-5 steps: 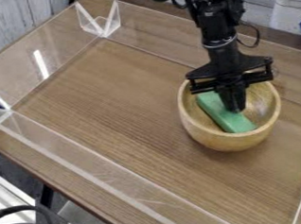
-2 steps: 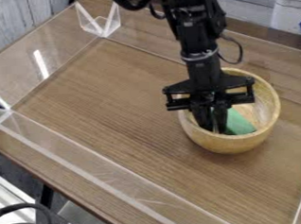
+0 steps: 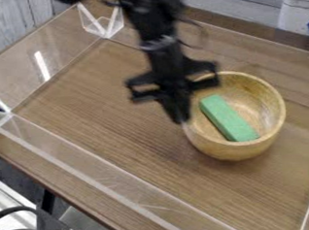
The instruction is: Remove the green block from inside the brown bowl and put it on the table
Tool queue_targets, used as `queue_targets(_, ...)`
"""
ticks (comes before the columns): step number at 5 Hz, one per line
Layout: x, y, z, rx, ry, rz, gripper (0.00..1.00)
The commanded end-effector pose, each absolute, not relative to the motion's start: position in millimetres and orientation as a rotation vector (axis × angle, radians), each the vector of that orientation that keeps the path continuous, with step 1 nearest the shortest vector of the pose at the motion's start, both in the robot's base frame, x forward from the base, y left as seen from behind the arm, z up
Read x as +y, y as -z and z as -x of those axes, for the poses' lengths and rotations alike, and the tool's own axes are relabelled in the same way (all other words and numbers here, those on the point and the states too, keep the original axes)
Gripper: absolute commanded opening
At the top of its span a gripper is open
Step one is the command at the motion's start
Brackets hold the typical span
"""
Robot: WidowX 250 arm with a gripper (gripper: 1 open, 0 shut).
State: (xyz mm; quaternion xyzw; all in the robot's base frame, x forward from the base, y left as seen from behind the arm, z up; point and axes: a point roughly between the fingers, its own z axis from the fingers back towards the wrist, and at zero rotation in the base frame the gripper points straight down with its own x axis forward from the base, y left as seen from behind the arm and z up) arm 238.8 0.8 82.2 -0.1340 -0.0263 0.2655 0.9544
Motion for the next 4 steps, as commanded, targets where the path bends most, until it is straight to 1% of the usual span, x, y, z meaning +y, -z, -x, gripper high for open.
queue_targets(1, 38, -91.2, -235, -0.1, -0.622, 0.25, 0.0)
queue_targets(2, 61, -77.3, -226, -0.091, -0.682, 0.203, 0.0)
queue_targets(3, 68, -60.8, -220, -0.078, -0.709, 0.141, 0.0)
queue_targets(4, 78, -38.5, -214, -0.07, -0.689, 0.123, 0.0)
